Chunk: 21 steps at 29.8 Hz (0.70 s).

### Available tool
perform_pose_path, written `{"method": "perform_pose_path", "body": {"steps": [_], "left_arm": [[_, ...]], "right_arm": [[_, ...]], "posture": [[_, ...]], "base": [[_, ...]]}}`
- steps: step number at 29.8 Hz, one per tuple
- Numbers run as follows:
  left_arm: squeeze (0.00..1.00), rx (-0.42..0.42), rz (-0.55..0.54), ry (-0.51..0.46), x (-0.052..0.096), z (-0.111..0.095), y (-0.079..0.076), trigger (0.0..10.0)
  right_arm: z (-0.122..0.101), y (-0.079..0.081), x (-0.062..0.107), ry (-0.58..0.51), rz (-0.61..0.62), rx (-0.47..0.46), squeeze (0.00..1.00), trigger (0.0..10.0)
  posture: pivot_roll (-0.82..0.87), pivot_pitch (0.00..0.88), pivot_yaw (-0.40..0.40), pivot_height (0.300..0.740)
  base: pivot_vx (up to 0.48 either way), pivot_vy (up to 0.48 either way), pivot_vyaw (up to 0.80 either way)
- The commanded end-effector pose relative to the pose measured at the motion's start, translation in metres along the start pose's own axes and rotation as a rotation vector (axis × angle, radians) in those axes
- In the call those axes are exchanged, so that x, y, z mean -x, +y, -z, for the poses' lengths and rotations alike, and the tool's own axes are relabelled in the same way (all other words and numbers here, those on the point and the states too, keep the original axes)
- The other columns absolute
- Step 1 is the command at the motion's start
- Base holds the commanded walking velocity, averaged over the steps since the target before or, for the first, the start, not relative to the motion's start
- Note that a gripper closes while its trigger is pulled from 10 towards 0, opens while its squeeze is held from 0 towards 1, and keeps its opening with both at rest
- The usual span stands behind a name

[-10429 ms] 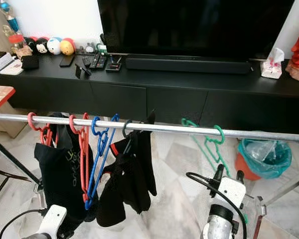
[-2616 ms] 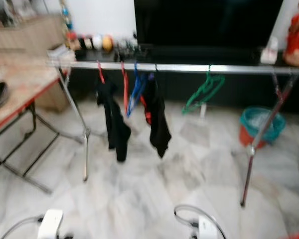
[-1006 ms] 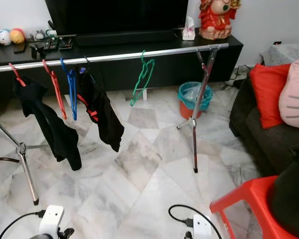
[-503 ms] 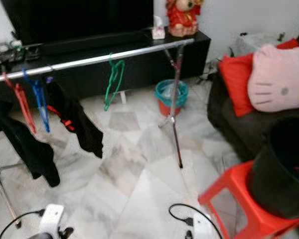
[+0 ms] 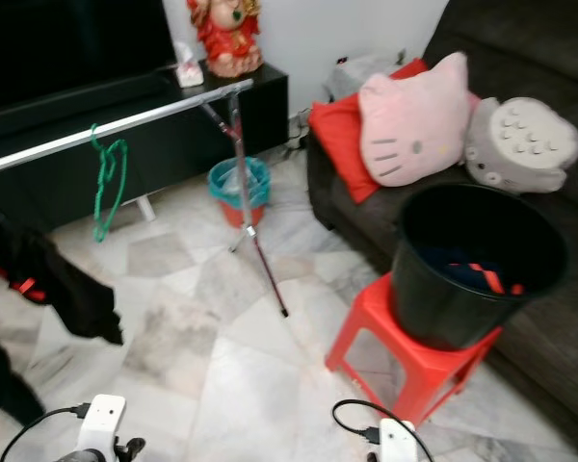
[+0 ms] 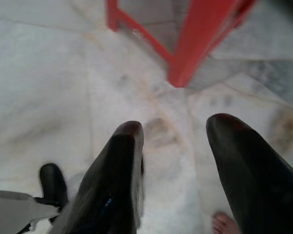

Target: Hang hanger

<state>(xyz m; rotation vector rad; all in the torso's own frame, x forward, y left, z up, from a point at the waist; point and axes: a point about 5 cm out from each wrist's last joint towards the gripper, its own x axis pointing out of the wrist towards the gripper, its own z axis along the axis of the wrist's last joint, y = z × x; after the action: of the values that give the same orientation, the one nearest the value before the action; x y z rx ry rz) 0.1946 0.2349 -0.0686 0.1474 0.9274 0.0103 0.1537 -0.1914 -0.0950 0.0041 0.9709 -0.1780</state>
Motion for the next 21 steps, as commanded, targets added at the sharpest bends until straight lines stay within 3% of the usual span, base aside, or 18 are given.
{"method": "perform_pose_path", "body": {"steps": [1, 4, 18, 21], "left_arm": [[0.0, -0.001, -0.009, 0.031, 0.002, 0.009, 0.0034, 10.0], [0.0, -0.001, -0.01, 0.031, 0.002, 0.009, 0.0035, 10.0], [0.0, 0.014, -0.002, 0.037, 0.0019, 0.0097, 0.0027, 10.0], [0.0, 0.01, -0.002, 0.039, 0.0019, 0.0098, 0.0027, 10.0]], "right_arm": [[0.0032, 0.0056, 0.0007, 0.012, -0.012, -0.013, 0.0, 10.0], [0.0032, 0.0054, 0.0007, 0.009, -0.011, -0.018, 0.0, 10.0], [0.001, 0.0041, 0.0005, -0.007, -0.003, -0.039, 0.0, 10.0], [0.0007, 0.0047, 0.0005, -0.01, -0.008, -0.061, 0.0, 10.0]], "posture": [[0.03, 0.016, 0.026, 0.74], [0.03, 0.017, 0.027, 0.74], [0.03, 0.017, 0.028, 0.74], [0.03, 0.017, 0.028, 0.74]], "base": [[0.0, 0.0, -0.75], [0.0, 0.0, -0.63], [0.034, 0.0, 0.0], [0.246, 0.0, -0.8]]}}
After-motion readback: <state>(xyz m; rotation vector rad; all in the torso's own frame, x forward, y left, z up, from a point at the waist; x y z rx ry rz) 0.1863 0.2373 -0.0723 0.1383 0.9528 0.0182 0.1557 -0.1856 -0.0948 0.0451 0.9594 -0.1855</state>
